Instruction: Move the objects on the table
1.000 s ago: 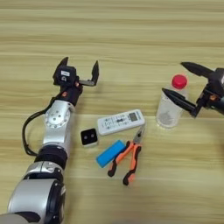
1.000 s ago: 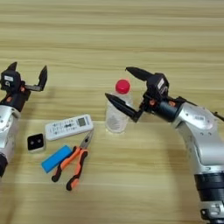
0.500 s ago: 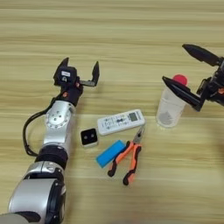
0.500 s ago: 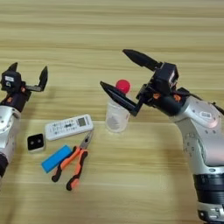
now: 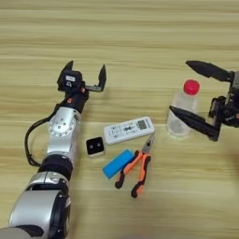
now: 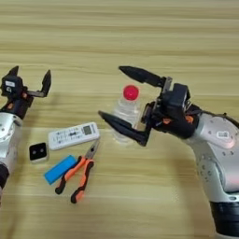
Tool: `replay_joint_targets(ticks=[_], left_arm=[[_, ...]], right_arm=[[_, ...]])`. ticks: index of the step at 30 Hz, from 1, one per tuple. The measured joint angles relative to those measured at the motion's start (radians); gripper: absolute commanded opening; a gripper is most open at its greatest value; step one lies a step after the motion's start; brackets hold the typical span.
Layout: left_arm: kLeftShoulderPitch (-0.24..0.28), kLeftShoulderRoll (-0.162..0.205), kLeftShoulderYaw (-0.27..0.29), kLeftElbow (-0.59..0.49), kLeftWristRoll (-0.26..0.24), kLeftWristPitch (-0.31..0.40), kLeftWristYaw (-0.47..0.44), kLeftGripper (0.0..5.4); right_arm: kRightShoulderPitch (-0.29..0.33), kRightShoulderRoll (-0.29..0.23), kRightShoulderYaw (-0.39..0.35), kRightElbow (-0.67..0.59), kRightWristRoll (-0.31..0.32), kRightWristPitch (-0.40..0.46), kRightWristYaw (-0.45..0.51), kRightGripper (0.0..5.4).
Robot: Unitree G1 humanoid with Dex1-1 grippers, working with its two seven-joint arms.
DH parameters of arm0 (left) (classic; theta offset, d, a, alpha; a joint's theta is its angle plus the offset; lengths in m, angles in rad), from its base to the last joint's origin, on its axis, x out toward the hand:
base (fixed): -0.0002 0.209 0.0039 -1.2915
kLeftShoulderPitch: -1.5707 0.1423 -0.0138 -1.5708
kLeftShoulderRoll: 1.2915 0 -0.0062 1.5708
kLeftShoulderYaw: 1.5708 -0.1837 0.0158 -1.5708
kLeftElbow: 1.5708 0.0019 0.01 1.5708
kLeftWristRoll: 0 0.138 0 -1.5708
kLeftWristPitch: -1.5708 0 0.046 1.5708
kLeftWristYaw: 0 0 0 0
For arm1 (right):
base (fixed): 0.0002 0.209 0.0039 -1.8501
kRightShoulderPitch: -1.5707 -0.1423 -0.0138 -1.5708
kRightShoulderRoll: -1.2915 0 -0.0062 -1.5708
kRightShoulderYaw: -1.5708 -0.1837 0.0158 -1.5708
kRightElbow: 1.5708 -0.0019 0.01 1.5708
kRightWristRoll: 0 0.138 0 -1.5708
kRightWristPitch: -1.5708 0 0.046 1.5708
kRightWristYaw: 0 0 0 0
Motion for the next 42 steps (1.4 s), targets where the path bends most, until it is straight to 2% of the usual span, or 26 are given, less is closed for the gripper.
replay_joint_targets(ticks=[7,20,28,37,42], left_arm=[[-0.001,0.000,0.000,0.000,0.000,0.000,0.000,5.40],[-0.001,0.000,0.002,0.000,-0.001,0.000,-0.001,5.40],[-0.001,-0.002,0.000,-0.001,-0.001,0.000,0.001,5.40],[-0.001,-0.006,-0.001,-0.001,-0.001,0.000,-0.004,5.40],[-0.001,0.000,-0.006,-0.022,-0.004,0.013,-0.051,5.40]], right_arm=[[0.036,-0.021,0.040,-0.017,-0.014,0.001,0.020,5.39],[0.063,-0.030,0.143,0.127,-0.135,-0.022,0.075,5.39],[0.063,-0.061,0.207,0.162,-0.200,-0.022,0.109,5.39],[0.076,-0.056,0.222,0.239,-0.224,-0.042,0.104,5.39],[0.077,-0.037,0.219,0.296,-0.229,-0.062,0.081,5.39]])
